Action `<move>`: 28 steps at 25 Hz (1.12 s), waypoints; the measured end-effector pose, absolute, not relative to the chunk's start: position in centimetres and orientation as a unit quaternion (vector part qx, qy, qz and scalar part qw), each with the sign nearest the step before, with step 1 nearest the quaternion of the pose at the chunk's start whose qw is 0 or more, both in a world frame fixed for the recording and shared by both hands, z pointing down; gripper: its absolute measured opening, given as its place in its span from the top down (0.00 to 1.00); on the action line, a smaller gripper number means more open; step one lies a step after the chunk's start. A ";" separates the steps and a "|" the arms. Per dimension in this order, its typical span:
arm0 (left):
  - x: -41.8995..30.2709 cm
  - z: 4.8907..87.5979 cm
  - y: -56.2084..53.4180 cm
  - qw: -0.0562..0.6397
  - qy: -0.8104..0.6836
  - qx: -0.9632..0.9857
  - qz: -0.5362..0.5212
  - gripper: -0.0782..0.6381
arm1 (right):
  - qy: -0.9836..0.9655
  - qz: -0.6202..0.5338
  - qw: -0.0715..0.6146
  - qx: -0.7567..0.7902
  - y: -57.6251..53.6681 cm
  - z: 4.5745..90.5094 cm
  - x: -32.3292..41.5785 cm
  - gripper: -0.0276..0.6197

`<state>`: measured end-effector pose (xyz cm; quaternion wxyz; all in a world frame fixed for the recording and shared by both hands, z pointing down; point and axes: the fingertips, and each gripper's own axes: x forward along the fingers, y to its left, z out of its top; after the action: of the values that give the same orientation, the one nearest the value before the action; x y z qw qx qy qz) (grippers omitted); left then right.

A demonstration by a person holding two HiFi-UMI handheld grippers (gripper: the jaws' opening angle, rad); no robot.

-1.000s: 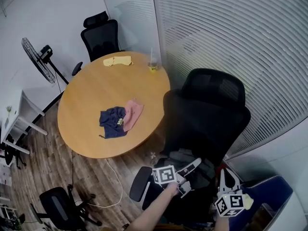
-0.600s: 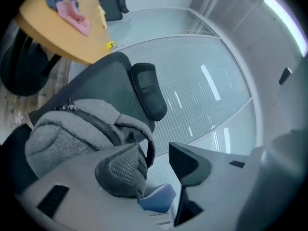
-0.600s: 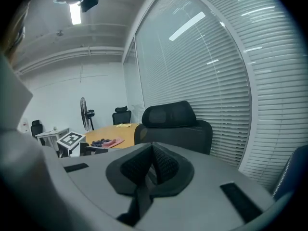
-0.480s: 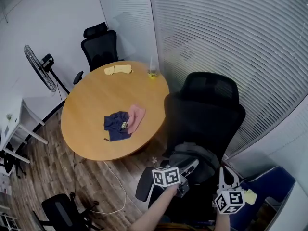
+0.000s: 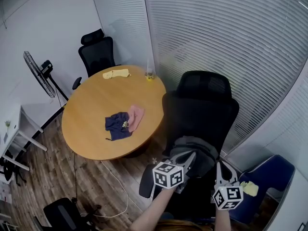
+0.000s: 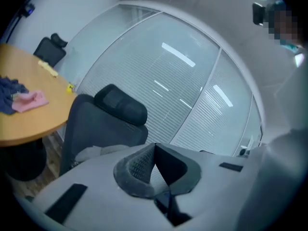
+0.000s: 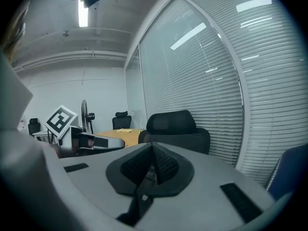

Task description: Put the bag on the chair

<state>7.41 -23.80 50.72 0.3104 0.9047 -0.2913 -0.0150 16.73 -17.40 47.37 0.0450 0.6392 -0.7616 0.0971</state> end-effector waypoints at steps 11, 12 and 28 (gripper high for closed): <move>5.7 45.3 -22.4 0.233 -0.312 0.920 -0.045 0.86 | -0.734 0.082 0.044 0.672 -14.0 45.8 18.7 0.94; 5.9 45.1 -22.3 0.232 -0.309 0.921 -0.045 0.86 | -0.733 0.082 0.043 0.674 -13.8 45.7 18.8 0.94; 5.9 45.5 -22.5 0.227 -0.308 0.923 -0.032 0.86 | -0.725 0.084 0.038 0.682 -13.8 45.8 19.4 0.94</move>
<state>5.86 -22.46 45.54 0.2267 0.9234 -0.3080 -0.0317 19.43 -13.77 45.80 0.0376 0.6823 -0.7253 0.0835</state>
